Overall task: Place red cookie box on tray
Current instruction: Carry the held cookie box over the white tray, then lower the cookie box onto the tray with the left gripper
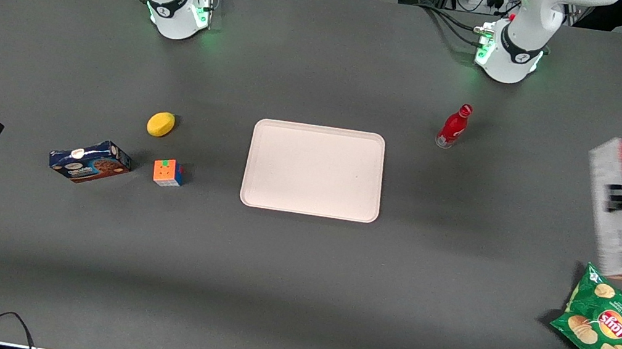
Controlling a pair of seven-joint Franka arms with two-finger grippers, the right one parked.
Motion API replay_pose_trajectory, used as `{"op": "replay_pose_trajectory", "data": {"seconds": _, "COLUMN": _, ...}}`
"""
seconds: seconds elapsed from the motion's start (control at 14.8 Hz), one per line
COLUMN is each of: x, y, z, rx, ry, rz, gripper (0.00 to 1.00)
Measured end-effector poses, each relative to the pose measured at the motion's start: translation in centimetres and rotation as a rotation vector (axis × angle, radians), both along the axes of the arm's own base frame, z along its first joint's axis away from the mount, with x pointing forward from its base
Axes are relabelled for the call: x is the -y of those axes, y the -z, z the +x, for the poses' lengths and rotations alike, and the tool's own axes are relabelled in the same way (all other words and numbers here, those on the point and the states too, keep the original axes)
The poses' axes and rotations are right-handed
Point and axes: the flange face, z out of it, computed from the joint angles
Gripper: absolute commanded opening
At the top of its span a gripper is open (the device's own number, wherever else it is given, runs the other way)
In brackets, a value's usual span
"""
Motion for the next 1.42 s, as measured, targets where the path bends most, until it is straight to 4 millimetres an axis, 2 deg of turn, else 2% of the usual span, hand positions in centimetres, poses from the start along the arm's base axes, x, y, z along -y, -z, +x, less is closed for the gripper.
{"op": "replay_pose_trajectory", "data": {"seconds": 0.14, "x": 6.4, "y": 0.9, "z": -0.3, "rx": -0.011, "ry": -0.02, "rz": -0.018, "gripper": 0.21}}
{"op": "replay_pose_trajectory", "data": {"seconds": 0.34, "x": 14.4, "y": 2.4, "z": -1.4, "rx": -0.032, "ry": -0.043, "rz": -0.033, "gripper": 0.21}}
{"op": "replay_pose_trajectory", "data": {"seconds": 0.54, "x": 22.1, "y": 3.9, "z": -3.4, "rx": -0.053, "ry": -0.053, "rz": -0.053, "gripper": 0.22}}
{"op": "replay_pose_trajectory", "data": {"seconds": 0.68, "x": 26.5, "y": 4.6, "z": -5.1, "rx": -0.061, "ry": -0.042, "rz": -0.059, "gripper": 0.24}}
{"op": "replay_pose_trajectory", "data": {"seconds": 0.88, "x": 32.4, "y": 5.9, "z": -8.1, "rx": -0.053, "ry": -0.065, "rz": -0.064, "gripper": 0.23}}
{"op": "replay_pose_trajectory", "data": {"seconds": 1.08, "x": 37.2, "y": 8.4, "z": -11.9, "rx": -0.039, "ry": -0.106, "rz": -0.063, "gripper": 0.23}}
{"op": "replay_pose_trajectory", "data": {"seconds": 1.29, "x": 40.8, "y": 11.7, "z": -15.7, "rx": -0.01, "ry": -0.099, "rz": -0.049, "gripper": 0.23}}
{"op": "replay_pose_trajectory", "data": {"seconds": 1.42, "x": 42.4, "y": 14.2, "z": -17.9, "rx": 0.028, "ry": -0.088, "rz": -0.044, "gripper": 0.24}}
